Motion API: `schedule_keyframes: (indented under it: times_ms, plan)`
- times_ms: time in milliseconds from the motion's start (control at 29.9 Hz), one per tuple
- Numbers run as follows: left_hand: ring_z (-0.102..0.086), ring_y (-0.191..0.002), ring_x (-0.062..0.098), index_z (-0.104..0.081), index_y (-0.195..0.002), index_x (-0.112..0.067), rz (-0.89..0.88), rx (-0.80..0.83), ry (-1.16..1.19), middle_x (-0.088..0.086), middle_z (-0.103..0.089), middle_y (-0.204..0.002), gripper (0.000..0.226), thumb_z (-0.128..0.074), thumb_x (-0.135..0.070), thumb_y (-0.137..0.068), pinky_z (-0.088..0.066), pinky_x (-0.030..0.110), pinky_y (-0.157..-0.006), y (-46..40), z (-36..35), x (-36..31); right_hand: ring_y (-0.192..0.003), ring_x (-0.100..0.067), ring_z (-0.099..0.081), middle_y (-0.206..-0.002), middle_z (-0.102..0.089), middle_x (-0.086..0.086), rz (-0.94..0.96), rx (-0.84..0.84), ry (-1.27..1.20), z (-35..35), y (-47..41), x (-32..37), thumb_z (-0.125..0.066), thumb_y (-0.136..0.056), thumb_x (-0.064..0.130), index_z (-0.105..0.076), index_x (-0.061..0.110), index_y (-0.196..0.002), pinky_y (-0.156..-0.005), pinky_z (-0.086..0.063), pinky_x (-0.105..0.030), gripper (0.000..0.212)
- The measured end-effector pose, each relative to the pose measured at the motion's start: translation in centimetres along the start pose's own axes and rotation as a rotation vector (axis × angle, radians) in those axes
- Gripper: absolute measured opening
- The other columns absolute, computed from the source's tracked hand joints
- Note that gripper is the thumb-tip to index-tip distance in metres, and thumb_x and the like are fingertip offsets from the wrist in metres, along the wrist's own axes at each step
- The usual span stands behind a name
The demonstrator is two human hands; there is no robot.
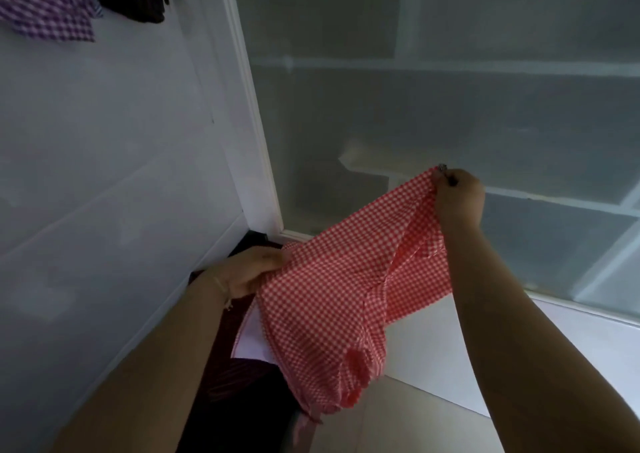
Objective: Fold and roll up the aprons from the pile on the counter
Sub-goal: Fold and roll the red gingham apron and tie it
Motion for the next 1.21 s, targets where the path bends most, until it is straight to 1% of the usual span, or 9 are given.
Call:
schedule_keyframes:
  times_ms: [234,368,469,569,703,804,1004,1138,1205]
  plan:
    - [-0.062,-0.068,0.002,-0.069,-0.091,-0.011,-0.032,-0.308,-0.124,-0.005,-0.070,-0.079,0.015,-0.066,-0.026,-0.088,-0.047,0.014,-0.061,1.5,1.8,1.6,-0.082,-0.020,-0.056,-0.090,-0.063,-0.004,0.065,0.070,-0.069,-2.0,0.3,2.1,-0.053,-0.095,0.030,-0.068,0.010,-0.103,-0.070,-0.039,-0.027,0.026]
    - [-0.064,-0.087,0.010,-0.066,-0.105,-0.018,-0.104,-0.398,0.023,-0.001,-0.069,-0.100,0.019,-0.066,-0.028,-0.089,-0.048,0.024,-0.073,1.6,1.8,3.6,-0.078,-0.018,-0.054,-0.086,-0.062,-0.003,0.142,0.098,-0.088,-2.7,0.0,4.5,-0.054,-0.094,0.030,-0.067,0.013,-0.098,-0.066,-0.039,-0.026,0.021]
    - [-0.063,-0.106,0.012,-0.063,-0.120,-0.022,-0.081,-0.379,-0.021,-0.003,-0.067,-0.115,0.037,-0.064,-0.040,-0.088,-0.049,0.033,-0.094,1.5,1.2,4.6,-0.064,-0.013,-0.049,-0.072,-0.057,-0.001,0.146,0.166,-0.126,-3.3,-0.3,5.8,-0.054,-0.095,0.026,-0.063,0.014,-0.086,-0.054,-0.036,-0.022,0.017]
    - [-0.065,-0.097,0.012,-0.068,-0.113,-0.010,0.013,-0.354,0.015,0.001,-0.071,-0.105,0.039,-0.058,-0.040,-0.091,-0.051,0.028,-0.088,1.1,0.8,5.6,-0.058,-0.009,-0.045,-0.064,-0.053,0.002,0.079,0.215,-0.176,-4.0,-0.5,5.4,-0.055,-0.093,0.026,-0.064,0.010,-0.083,-0.055,-0.035,-0.023,0.021]
    - [-0.062,-0.097,0.020,-0.065,-0.114,0.001,0.050,-0.334,0.204,0.012,-0.069,-0.108,0.029,-0.055,-0.020,-0.096,-0.051,0.031,-0.088,1.0,0.9,6.8,-0.072,-0.017,-0.051,-0.077,-0.058,-0.008,-0.056,0.249,-0.270,-4.7,-0.3,3.9,-0.060,-0.088,0.020,-0.067,-0.003,-0.089,-0.066,-0.040,-0.030,0.024]
    - [-0.059,-0.105,0.026,-0.067,-0.113,-0.003,0.042,-0.380,0.292,0.015,-0.067,-0.115,0.025,-0.051,-0.013,-0.097,-0.046,0.037,-0.097,1.4,1.3,7.1,-0.085,-0.023,-0.061,-0.090,-0.067,-0.009,-0.159,0.279,-0.313,-5.2,-0.3,2.5,-0.064,-0.085,0.015,-0.070,0.010,-0.085,-0.078,-0.051,-0.033,0.008]
    - [-0.058,-0.090,0.024,-0.070,-0.100,0.000,0.051,-0.526,0.156,0.019,-0.067,-0.103,0.028,-0.056,-0.024,-0.096,-0.046,0.035,-0.090,2.4,3.2,7.8,-0.090,-0.022,-0.059,-0.096,-0.063,-0.007,-0.171,0.377,-0.247,-6.0,0.1,1.7,-0.064,-0.089,0.013,-0.069,0.004,-0.104,-0.083,-0.047,-0.029,0.018]
    - [-0.059,-0.083,0.023,-0.068,-0.100,0.007,0.015,-0.550,-0.008,0.018,-0.067,-0.095,0.041,-0.052,-0.031,-0.098,-0.046,0.032,-0.083,2.6,3.6,7.4,-0.088,-0.023,-0.058,-0.096,-0.064,-0.012,-0.163,0.401,-0.137,-6.2,-0.4,0.6,-0.065,-0.090,0.015,-0.068,0.005,-0.094,-0.085,-0.049,-0.031,0.011]
    - [-0.053,-0.078,0.021,-0.064,-0.089,0.011,-0.017,-0.566,-0.126,0.014,-0.063,-0.086,0.049,-0.047,-0.035,-0.099,-0.041,0.030,-0.075,2.4,3.4,7.0,-0.089,-0.025,-0.060,-0.101,-0.067,-0.016,-0.181,0.397,-0.113,-6.3,-0.7,-0.3,-0.066,-0.090,0.016,-0.069,0.002,-0.096,-0.089,-0.051,-0.036,0.016]
Point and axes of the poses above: each hand's wrist, its own y-axis away from the middle knuckle, its own z-axis out of the back of the hand, x = y × z, the point moved 8 cm from there along -y, towards the middle knuckle
